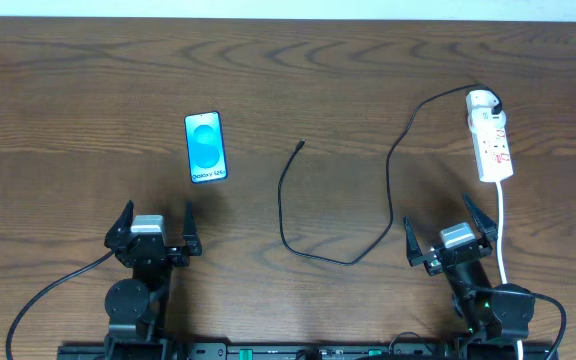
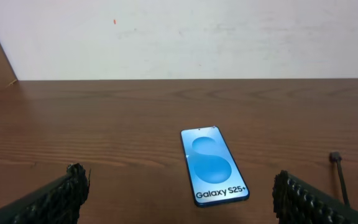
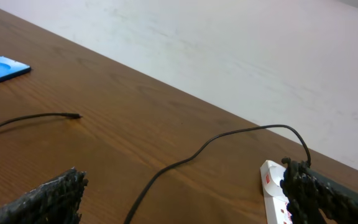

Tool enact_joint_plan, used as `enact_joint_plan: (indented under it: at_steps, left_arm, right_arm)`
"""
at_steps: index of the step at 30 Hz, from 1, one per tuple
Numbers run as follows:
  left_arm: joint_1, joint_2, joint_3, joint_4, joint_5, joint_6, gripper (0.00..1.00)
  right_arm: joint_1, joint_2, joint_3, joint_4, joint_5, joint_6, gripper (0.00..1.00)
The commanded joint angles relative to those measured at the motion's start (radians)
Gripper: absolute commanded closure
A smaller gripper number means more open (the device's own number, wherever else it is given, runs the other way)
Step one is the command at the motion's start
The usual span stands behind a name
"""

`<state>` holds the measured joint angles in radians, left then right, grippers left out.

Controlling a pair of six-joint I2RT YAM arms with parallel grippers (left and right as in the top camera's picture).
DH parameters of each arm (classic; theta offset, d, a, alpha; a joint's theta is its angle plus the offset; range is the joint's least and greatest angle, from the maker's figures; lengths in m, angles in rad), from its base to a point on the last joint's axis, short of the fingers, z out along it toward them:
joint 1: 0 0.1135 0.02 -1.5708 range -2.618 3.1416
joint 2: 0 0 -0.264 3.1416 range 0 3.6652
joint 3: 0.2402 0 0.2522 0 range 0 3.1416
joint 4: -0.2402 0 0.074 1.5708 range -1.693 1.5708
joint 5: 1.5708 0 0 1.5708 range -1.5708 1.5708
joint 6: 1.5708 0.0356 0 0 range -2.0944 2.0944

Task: Plug charger to phone and switch on socket

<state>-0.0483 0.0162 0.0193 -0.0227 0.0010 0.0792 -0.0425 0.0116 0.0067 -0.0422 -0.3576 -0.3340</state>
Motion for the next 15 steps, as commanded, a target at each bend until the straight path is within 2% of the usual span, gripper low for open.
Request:
enact_joint_plan:
  at_steps: [1, 15]
  left_arm:
    - [0.004, 0.002, -0.015, -0.031, -0.01, 0.006, 0.04]
    - [0.004, 0.007, -0.015, -0.031, 0.0, 0.004, 0.04]
  right_arm:
    - [0.008, -0.006, -0.001, -0.006, 0.012, -0.011, 0.01]
    - [0.008, -0.006, -0.001, -0.006, 0.011, -0.011, 0.01]
